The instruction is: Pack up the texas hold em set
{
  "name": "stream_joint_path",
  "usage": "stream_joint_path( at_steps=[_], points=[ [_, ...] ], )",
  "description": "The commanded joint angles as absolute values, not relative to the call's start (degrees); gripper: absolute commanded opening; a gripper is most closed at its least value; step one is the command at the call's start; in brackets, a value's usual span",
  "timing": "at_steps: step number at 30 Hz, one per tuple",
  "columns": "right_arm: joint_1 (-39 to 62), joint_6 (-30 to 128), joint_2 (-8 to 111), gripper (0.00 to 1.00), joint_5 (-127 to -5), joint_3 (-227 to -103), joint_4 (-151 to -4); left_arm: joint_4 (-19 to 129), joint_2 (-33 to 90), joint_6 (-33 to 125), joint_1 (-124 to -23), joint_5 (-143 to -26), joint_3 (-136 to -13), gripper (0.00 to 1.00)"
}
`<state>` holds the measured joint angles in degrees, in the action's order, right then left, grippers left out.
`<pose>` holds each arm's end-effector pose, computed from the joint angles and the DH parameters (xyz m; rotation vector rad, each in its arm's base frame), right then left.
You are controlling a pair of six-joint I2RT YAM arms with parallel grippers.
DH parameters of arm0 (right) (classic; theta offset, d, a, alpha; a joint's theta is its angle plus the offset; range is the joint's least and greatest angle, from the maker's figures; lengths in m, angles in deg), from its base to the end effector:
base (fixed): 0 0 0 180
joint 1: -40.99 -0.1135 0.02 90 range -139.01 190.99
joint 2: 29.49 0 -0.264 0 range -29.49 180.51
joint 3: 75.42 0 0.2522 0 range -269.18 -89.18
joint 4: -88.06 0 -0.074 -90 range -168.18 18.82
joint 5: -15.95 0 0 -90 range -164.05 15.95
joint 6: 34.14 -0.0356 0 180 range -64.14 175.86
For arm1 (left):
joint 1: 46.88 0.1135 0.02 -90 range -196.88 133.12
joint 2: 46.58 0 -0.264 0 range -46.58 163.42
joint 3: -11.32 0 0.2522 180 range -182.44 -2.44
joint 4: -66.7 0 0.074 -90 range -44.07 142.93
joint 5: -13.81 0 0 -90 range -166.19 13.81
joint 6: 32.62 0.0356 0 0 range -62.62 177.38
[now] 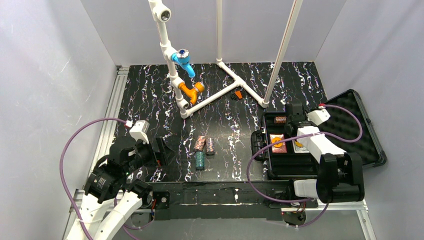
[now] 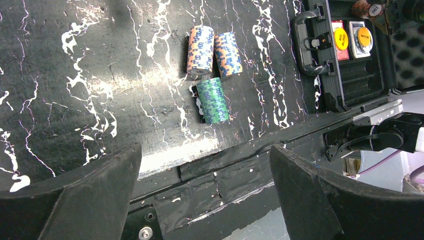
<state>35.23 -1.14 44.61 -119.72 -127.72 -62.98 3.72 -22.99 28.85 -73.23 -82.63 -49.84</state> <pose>0.2457 -0.0008 0.1972 1.2162 1.7924 -0.3724 0.0670 -0.0376 0.3260 0.0345 2.0864 -0.7115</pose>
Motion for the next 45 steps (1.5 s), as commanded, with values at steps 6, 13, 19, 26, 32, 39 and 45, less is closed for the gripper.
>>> stream_joint_path(
  at_steps=[6, 13, 19, 26, 32, 39, 45],
  points=[
    [36.42, -4.75, 50.99, 0.01, -125.74, -134.11, -66.52, 4.58, -22.54, 29.61, -72.29, -83.03, -49.53, 0.99],
    [36.43, -7.59, 54.6, 0.05, -127.09, -138.46, -63.66, 4.67, -22.57, 29.67, -71.84, -83.26, -49.54, 0.99],
    [36.46, -7.37, 54.79, 0.44, -124.16, -140.04, -65.08, 4.72, -22.9, 29.7, -71.49, -83.31, -49.53, 0.99],
    [36.42, -5.16, 52.32, 0.74, -122.5, -140.7, -66.22, 4.9, -23.12, 29.85, -71.09, -83.72, -49.46, 0.99],
    [36.44, -2.55, 48.61, 0.75, -119.6, -139.76, -66.88, 4.95, -23.61, 29.87, -70.84, -83.84, -49.46, 0.99],
    [36.34, 1.66, 44.05, 0.44, -107.32, -135.56, -68.34, 5.03, -23.83, 29.94, -70.62, -84.05, -49.46, 0.99],
    [36.16, 3.9, 44.45, 0.25, -97.63, -132.86, -68.23, 5.06, -23.82, 29.94, -70.47, -84.1, -49.37, 0.99]
  ],
)
